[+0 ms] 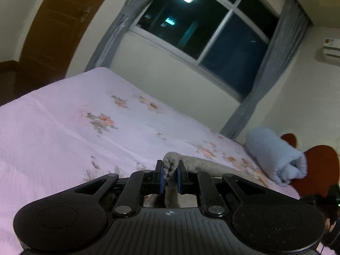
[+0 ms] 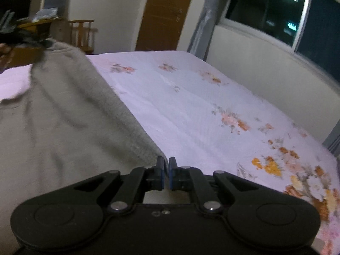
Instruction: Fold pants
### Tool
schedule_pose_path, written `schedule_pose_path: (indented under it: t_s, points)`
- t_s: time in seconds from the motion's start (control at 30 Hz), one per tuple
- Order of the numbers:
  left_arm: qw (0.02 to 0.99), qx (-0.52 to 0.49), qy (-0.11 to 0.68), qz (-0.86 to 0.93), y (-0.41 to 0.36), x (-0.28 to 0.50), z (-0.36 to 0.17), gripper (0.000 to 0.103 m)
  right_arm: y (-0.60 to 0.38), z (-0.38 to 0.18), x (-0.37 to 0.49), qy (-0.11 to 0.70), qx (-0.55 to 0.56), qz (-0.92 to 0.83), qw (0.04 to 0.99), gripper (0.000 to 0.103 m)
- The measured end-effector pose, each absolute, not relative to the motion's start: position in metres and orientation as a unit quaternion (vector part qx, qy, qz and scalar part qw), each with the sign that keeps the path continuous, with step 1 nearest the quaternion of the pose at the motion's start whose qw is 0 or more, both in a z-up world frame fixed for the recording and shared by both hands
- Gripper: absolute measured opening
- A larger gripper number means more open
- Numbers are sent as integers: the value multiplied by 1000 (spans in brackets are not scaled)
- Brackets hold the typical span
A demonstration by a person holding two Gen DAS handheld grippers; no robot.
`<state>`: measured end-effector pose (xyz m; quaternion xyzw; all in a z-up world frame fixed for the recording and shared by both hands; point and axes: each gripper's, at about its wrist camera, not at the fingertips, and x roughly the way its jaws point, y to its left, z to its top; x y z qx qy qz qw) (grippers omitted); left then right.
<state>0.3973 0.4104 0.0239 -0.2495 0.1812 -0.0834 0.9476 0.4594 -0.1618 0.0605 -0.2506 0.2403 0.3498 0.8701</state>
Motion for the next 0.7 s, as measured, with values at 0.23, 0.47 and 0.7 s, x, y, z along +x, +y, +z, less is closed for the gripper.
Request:
schedule_pose_path:
  t_s: [0.23,0.47,0.7]
  points:
    - [933,-266,228,-86,408,305,-9,21,-173,54,316,250,-261,346,866,0]
    - [907,-325,261,52,406,211,-47,70,-171,-16,247,299,-232,298,877,10]
    - [884,-358,298,48,373,199,-58,45,-214,-1,251,311,-58,222,922,10]
